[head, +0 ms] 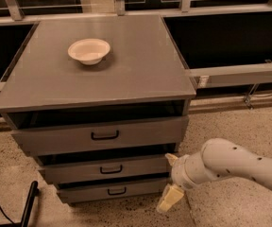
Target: Open middle drawer
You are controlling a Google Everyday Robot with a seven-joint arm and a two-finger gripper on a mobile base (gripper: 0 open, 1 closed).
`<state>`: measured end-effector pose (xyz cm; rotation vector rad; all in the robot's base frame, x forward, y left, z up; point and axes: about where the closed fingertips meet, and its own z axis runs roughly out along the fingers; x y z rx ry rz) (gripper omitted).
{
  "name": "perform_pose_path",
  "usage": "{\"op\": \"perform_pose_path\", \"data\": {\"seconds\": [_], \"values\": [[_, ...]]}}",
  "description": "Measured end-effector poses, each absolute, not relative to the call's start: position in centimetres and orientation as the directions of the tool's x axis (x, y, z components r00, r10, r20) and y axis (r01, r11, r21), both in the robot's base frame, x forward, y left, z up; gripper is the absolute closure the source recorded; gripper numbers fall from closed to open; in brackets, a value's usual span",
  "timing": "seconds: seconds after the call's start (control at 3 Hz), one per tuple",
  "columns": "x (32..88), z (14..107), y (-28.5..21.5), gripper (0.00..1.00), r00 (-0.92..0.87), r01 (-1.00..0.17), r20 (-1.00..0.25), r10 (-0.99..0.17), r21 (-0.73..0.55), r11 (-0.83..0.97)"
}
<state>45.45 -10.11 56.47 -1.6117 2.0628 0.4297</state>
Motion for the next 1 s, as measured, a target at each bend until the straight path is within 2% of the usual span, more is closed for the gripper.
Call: {"op": "perform_pose_path", "data": {"seconds": [1.0], "values": [[50.1,51.0,-7.3,0.00,-0.131,-0.973,-0.631,-0.765,-0.065,0.220]]}}
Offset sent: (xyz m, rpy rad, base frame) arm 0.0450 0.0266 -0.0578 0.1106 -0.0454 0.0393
